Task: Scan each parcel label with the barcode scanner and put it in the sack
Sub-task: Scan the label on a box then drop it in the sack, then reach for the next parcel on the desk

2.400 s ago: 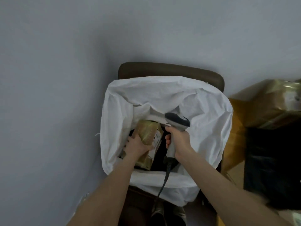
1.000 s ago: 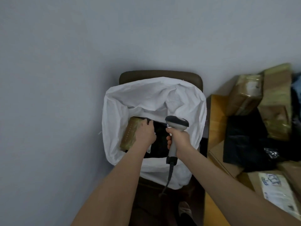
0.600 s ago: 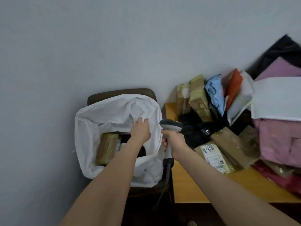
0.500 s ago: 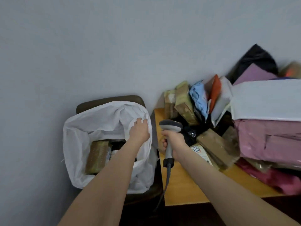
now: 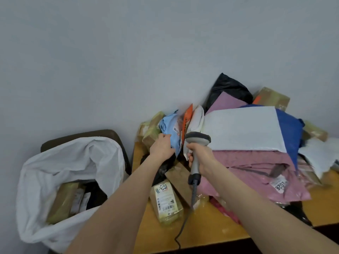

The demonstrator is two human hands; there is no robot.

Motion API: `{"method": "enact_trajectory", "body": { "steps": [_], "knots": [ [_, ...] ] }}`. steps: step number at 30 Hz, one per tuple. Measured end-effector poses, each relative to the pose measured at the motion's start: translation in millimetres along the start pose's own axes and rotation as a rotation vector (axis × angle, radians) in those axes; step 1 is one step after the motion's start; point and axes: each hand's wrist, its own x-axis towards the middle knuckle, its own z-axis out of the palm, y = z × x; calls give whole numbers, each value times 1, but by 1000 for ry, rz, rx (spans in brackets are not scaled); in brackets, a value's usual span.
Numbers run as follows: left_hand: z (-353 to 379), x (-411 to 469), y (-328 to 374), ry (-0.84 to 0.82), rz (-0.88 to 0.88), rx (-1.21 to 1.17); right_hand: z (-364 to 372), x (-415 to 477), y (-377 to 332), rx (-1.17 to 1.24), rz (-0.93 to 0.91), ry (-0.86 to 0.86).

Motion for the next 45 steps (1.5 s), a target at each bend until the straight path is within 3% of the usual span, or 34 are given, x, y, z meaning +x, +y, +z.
{"method": "enact_trajectory", "body": {
  "steps": [7,11,14,24,30,35,39,42,45],
  "knots": [
    [17,22,83,130,23,-116,-72,21,-61,47,-31,41],
    [37,39,127,23,109,-178,-100,33,-81,73,-43,86],
    [69,49,152,-100,223,-80,-123,40,-90,99,-64,138],
    [118,78,197,-56,411,449,-186,50,-107,132,-123,185],
    [127,87,212,-83,333,349,-207,52,-112,133,-125,152],
    [128,93,229,-34,422,501,-223,60,-112,158,-118,166],
    [127,90,229,138,541,415,-232,62,-114,198,-116,161],
    [114,92,231,156,432,346,-235,57,-121,218,-132,130],
    [92,96,236,274,358,183,-235,51,-128,246,-155,124]
  ]
}}
